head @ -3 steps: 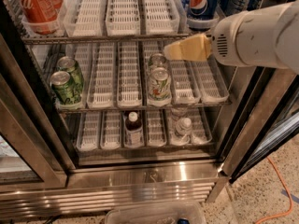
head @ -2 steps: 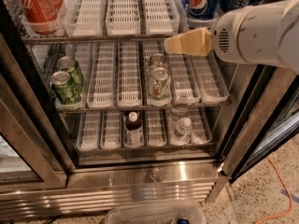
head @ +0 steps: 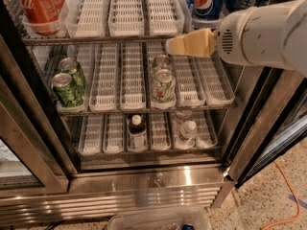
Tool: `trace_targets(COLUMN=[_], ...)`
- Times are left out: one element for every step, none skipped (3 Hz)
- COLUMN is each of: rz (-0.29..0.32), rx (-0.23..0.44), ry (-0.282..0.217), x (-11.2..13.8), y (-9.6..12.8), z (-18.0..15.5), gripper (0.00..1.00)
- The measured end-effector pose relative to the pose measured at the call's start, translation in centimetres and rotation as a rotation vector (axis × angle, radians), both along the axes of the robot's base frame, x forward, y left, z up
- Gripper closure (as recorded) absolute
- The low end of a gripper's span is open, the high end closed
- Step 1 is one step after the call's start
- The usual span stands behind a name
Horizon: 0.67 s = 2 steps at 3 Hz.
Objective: Pick pepsi can from top shelf of fridge
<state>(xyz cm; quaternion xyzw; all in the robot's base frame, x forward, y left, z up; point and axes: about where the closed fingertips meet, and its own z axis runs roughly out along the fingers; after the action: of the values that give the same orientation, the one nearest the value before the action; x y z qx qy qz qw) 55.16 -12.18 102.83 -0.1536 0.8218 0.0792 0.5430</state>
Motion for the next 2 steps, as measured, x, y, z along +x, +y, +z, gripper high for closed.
trace_targets(rz=[-0.02, -0.068], rx=[0.04, 0.077], ry=[-0.025, -0.107], x=[0.99, 1.78], y=[0.55, -0.26], z=[-0.72, 0.18], gripper=[0.0, 0.0])
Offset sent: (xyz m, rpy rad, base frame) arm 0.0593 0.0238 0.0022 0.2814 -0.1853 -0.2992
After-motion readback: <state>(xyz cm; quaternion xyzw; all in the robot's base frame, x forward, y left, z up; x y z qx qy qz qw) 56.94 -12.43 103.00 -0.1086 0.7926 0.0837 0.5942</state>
